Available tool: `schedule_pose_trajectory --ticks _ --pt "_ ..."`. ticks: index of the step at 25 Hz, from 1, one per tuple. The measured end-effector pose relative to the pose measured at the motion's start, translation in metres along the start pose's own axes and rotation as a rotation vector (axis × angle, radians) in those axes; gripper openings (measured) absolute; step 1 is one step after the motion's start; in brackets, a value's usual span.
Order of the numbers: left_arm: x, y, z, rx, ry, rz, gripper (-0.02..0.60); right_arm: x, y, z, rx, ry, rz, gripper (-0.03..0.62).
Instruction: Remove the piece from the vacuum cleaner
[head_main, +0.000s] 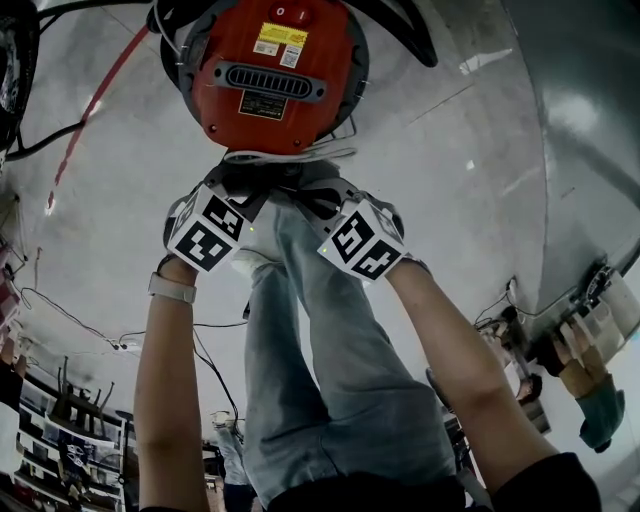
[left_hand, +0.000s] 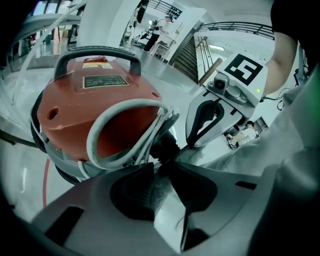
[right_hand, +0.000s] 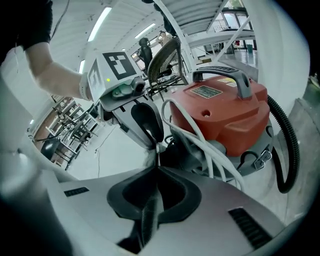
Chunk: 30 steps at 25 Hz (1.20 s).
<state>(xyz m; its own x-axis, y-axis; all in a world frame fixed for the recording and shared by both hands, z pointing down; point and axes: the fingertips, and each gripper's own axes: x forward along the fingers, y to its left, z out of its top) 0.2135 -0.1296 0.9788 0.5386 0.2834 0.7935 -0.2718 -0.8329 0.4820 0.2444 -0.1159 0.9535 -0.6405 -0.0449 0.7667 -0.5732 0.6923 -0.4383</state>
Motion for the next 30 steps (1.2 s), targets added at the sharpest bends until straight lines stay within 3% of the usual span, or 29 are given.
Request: schedule_pose_trajectory --ticks 13,30 --pt "0.001 -0.012 -0.008 0.011 0.005 -0.014 0.066 -0.001 0.001 -0.004 0.0 -0.016 -0.049 0.046" --pt "-0.001 -0.016 -0.016 0.019 -0.034 0.043 0.063 0.003 0.011 -0.008 0.008 -0.024 -0.089 0.049"
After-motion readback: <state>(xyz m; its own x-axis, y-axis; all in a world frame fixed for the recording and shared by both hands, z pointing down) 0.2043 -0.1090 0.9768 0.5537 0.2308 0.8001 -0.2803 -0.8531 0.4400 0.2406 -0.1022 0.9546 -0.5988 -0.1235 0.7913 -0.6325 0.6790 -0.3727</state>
